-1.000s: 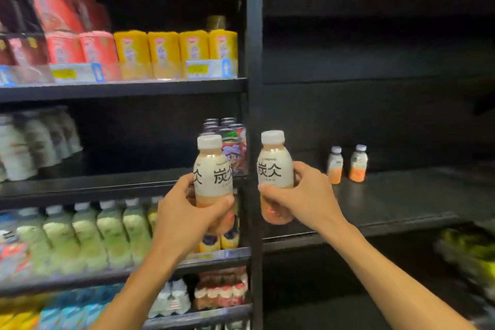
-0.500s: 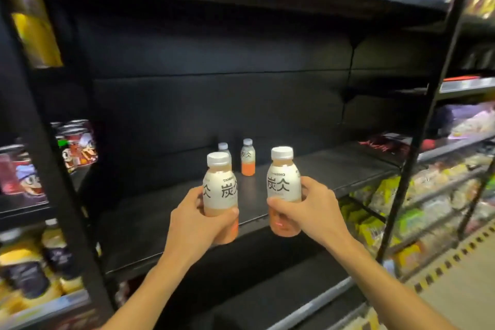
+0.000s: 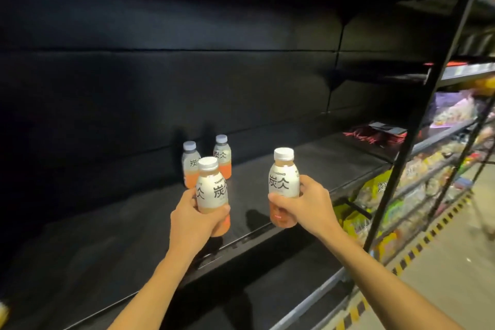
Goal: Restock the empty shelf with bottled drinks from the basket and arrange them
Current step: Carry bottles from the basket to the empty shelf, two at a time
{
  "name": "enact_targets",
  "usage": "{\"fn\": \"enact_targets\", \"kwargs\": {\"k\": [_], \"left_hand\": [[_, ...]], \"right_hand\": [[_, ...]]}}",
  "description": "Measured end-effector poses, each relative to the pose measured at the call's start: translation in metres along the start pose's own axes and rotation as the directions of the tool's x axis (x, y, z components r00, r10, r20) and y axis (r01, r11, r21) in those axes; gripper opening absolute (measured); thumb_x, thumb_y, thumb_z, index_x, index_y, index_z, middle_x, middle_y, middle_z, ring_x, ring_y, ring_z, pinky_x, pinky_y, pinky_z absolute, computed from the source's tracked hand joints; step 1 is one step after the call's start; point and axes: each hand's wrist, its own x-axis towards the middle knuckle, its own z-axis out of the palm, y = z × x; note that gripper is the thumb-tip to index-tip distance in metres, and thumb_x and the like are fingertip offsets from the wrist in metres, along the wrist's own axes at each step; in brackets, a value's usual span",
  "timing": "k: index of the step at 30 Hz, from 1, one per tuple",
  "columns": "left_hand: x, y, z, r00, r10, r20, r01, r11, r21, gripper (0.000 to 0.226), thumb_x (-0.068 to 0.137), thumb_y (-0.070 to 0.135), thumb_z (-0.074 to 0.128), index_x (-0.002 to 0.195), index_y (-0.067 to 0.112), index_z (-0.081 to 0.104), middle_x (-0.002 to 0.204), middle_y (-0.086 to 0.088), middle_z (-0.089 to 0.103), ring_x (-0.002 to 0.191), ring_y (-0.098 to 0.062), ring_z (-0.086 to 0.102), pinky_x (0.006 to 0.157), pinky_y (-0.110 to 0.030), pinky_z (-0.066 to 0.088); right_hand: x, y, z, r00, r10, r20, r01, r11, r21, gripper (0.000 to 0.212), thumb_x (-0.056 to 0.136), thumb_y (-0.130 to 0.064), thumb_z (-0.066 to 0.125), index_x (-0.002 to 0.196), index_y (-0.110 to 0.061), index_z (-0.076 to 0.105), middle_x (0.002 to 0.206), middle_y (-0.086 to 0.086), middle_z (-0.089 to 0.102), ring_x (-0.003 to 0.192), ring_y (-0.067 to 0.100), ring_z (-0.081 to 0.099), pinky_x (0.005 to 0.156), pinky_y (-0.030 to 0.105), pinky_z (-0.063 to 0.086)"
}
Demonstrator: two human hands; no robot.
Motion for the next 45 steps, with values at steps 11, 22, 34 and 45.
{"fn": "enact_targets", "kwargs": {"k": [11,22,34,45], "left_hand": [[0.075,-0.034,0.034,0.996,-0.057,-0.069,0.059,0.998,0.024,0.069,0.067,0.029,0.092,0.122,0.038,0.051,0.102,0.020,0.066,0.095,0.001,0.065,0.079,-0.023,0.051],[0.112,-0.051,0.090,0.961,-0.099,-0.260,0.111,0.993,0.030,0.066,0.067,0.025,0.093,0.117,0.039,0.052,0.098,0.026,0.065,0.089,0.010,0.064,0.075,-0.013,0.049],[0.156,-0.070,0.128,0.922,-0.133,-0.363,0.167,0.984,0.061,0.066,0.071,0.021,0.091,0.110,0.047,0.043,0.098,0.028,0.059,0.090,0.012,0.060,0.070,-0.008,0.043],[0.183,-0.068,0.122,0.918,-0.169,-0.360,0.253,0.946,0.201,0.075,0.063,0.047,0.083,0.127,0.036,0.046,0.110,0.016,0.064,0.101,-0.008,0.064,0.087,-0.038,0.057]], "right_hand": [[0.091,0.051,0.064,0.996,0.019,0.082,-0.023,0.999,0.045,0.059,0.074,-0.045,0.087,0.121,-0.023,0.059,0.101,-0.016,0.066,0.087,0.001,0.064,0.068,0.015,0.050],[0.183,0.096,0.094,0.974,-0.034,0.222,0.003,0.991,0.136,0.063,0.071,-0.041,0.090,0.124,-0.022,0.062,0.100,-0.016,0.070,0.094,0.004,0.068,0.083,0.033,0.060],[0.244,0.120,0.139,0.908,-0.050,0.416,-0.063,0.965,0.254,0.075,0.072,-0.035,0.090,0.135,-0.027,0.050,0.113,-0.015,0.068,0.102,0.003,0.066,0.085,0.024,0.056],[0.270,0.109,0.155,0.863,-0.008,0.506,-0.094,0.980,0.175,0.066,0.072,-0.041,0.089,0.124,-0.030,0.050,0.114,-0.012,0.067,0.100,0.005,0.066,0.083,0.027,0.055]]}}
